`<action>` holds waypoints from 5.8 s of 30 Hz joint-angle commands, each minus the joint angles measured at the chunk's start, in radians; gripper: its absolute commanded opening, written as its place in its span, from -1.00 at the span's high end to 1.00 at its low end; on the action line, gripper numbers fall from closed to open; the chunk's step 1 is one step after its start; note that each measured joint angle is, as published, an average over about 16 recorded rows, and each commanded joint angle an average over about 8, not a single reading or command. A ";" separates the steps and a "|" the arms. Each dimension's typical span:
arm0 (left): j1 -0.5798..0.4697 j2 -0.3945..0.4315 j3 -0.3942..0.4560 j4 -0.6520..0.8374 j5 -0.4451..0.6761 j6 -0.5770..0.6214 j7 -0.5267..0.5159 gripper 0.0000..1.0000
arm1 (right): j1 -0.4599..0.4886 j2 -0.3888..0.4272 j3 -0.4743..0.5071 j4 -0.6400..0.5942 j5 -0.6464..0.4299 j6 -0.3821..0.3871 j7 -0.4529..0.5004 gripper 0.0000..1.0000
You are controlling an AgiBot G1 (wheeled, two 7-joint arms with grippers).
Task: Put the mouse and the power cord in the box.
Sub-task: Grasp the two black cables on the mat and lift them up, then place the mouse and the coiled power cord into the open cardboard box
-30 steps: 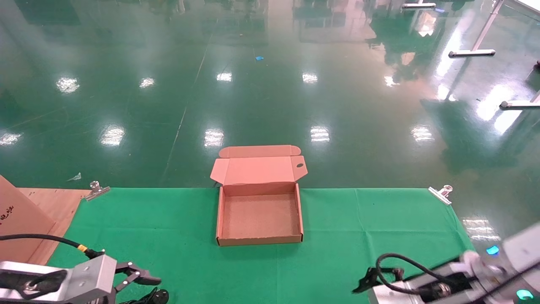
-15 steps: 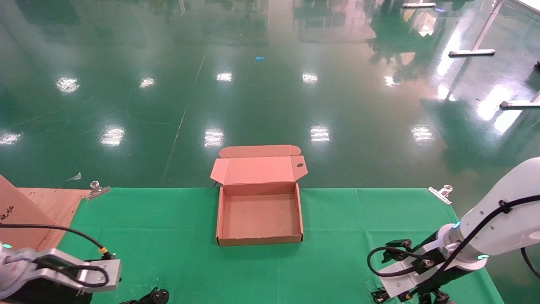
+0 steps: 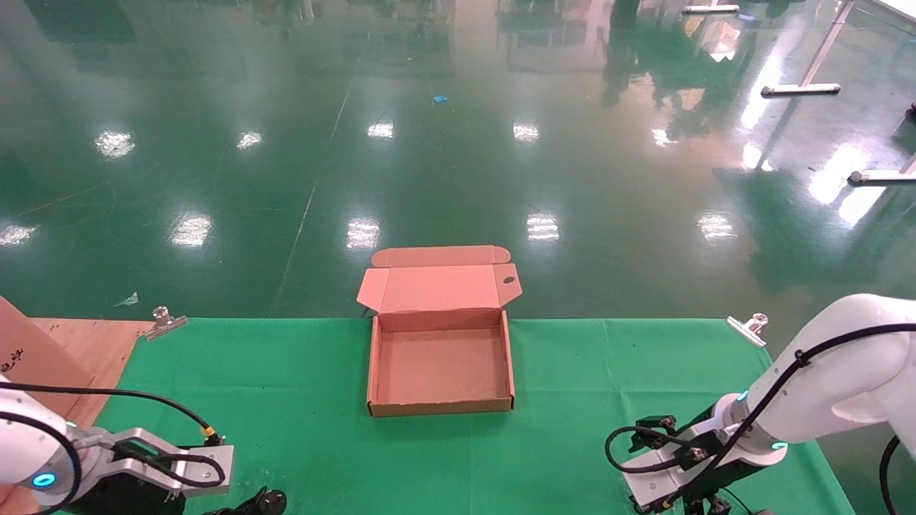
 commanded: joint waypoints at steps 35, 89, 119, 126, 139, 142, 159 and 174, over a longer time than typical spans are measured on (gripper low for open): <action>-0.035 0.052 -0.019 0.291 -0.030 -0.074 0.211 1.00 | 0.051 -0.104 0.020 -0.355 0.035 0.094 -0.217 1.00; -0.291 0.104 -0.001 0.091 -0.008 0.173 0.186 1.00 | 0.372 -0.109 0.077 -0.264 0.119 -0.194 -0.194 1.00; -0.496 0.321 0.004 -0.020 0.007 0.152 0.174 1.00 | 0.469 -0.165 -0.078 0.206 0.229 -0.158 0.212 1.00; -0.469 0.338 -0.001 -0.044 0.006 0.067 0.221 1.00 | 0.485 -0.156 -0.093 0.174 0.265 -0.161 0.192 1.00; -0.191 0.376 -0.017 -0.162 0.056 -0.551 0.202 1.00 | 0.473 -0.093 -0.087 0.126 0.311 -0.197 0.139 1.00; -0.102 0.382 -0.005 -0.193 0.059 -0.718 0.162 1.00 | 0.464 -0.069 -0.082 0.125 0.319 -0.203 0.127 1.00; 0.097 0.397 0.314 -0.160 0.071 -1.082 0.064 1.00 | 0.425 -0.002 -0.073 0.111 0.333 -0.200 0.077 1.00; 0.059 0.396 0.487 -0.114 0.022 -1.063 -0.058 -1.00 | 0.416 -0.030 -0.078 0.065 0.330 -0.194 0.054 1.00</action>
